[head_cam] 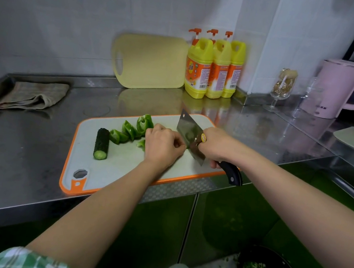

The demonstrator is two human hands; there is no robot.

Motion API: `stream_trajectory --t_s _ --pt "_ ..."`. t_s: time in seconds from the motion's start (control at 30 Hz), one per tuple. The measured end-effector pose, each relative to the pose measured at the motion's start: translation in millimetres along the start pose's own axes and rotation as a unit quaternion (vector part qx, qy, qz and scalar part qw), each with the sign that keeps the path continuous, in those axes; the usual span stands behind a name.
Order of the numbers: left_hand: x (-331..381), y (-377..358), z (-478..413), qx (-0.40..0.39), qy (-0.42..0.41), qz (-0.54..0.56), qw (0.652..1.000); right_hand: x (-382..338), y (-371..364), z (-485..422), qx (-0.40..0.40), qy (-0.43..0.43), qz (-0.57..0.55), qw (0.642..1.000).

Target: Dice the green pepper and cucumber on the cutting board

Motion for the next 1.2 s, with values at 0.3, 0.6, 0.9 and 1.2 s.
stream_trajectory --t_s 0.3,0.6,0.9,1.2 --pt "-1.1 -1.8 -1.9 -0.011 -0.001 -0.005 1.000 -2.1 -11.2 -12.7 0.047 -0.011 -0.002 0.999" --pt "-4.8 2.0 -1.4 -0.008 -0.005 0.000 1.000 6.4 3.7 -2.8 0.042 0.015 -0.052 0.998" --pt "-14.0 7.6 1.6 0.011 -0.025 -0.053 0.998 6.2 -8.8 -4.1 0.016 0.013 -0.036 0.999" --pt "-4.3 6.6 -3.5 0.015 -0.054 -0.009 0.998 14.4 16.0 -2.5 0.081 0.050 -0.211 0.973"
Point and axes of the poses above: each hand's wrist, its own z-axis away from the middle knuckle, its own y-axis out of the back of the hand, x = y × z, the point moved 3 cm from there along -z, towards the middle knuckle, and after that the axes turned 3 degrees about y, right-handed, at the moved point
